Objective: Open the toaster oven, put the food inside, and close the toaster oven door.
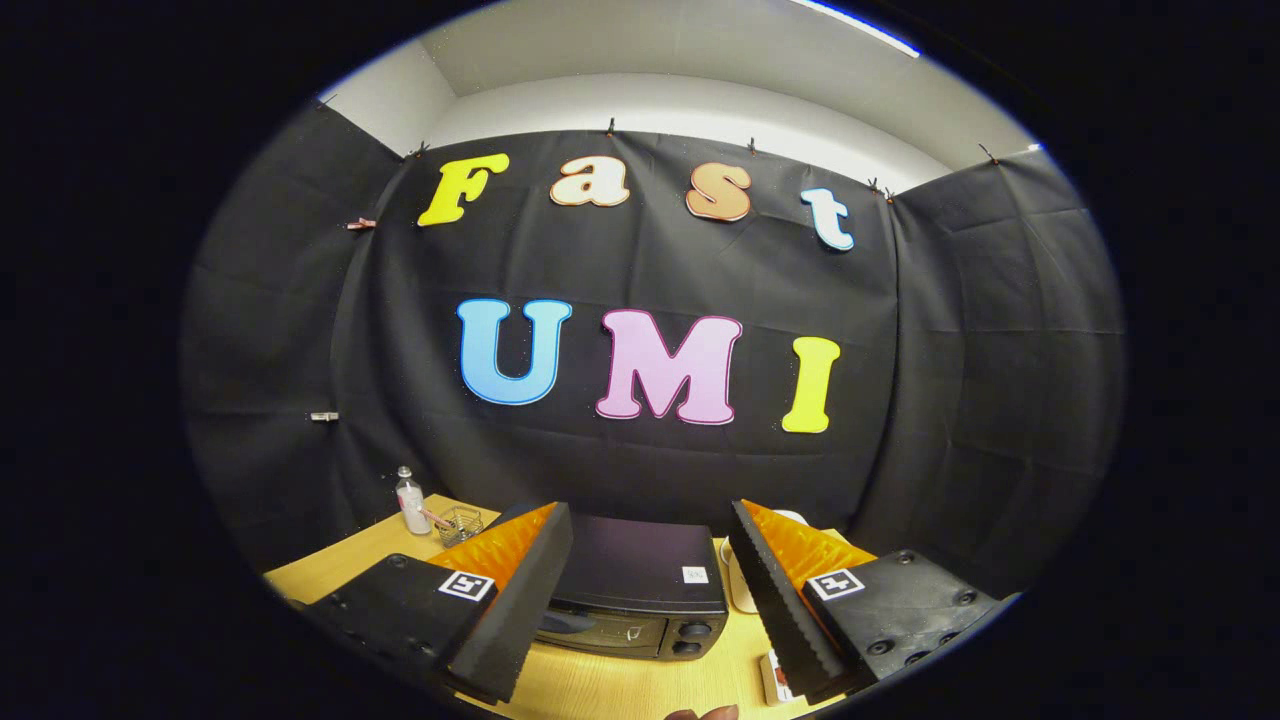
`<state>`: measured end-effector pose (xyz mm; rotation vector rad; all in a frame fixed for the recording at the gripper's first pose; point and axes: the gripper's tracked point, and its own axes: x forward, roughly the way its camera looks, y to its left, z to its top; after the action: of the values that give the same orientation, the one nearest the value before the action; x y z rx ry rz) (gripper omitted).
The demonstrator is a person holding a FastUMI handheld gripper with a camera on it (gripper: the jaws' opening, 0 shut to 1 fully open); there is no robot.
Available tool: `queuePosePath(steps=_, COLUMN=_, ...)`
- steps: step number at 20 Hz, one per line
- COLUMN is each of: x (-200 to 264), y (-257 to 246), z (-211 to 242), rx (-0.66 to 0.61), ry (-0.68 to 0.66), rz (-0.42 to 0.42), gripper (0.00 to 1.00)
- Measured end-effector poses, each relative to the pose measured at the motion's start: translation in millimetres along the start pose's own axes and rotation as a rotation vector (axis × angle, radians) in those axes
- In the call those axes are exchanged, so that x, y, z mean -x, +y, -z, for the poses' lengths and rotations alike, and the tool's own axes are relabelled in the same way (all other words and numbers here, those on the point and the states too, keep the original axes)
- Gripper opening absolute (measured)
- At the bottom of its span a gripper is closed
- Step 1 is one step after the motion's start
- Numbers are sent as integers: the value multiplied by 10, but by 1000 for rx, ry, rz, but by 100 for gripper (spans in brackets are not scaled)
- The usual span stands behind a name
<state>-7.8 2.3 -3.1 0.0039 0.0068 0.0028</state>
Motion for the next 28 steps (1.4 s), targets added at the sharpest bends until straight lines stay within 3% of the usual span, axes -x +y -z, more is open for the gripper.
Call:
queuePosePath(steps=9, x=-76, y=213, z=138, rx=4, ry=-4, rz=-17, gripper=97)
queuePosePath(steps=16, x=-427, y=663, z=821, rx=-96, ry=84, rz=-40, gripper=97)
queuePosePath(steps=28, x=-803, y=1073, z=2033, rx=-52, ry=340, rz=-8, gripper=98)
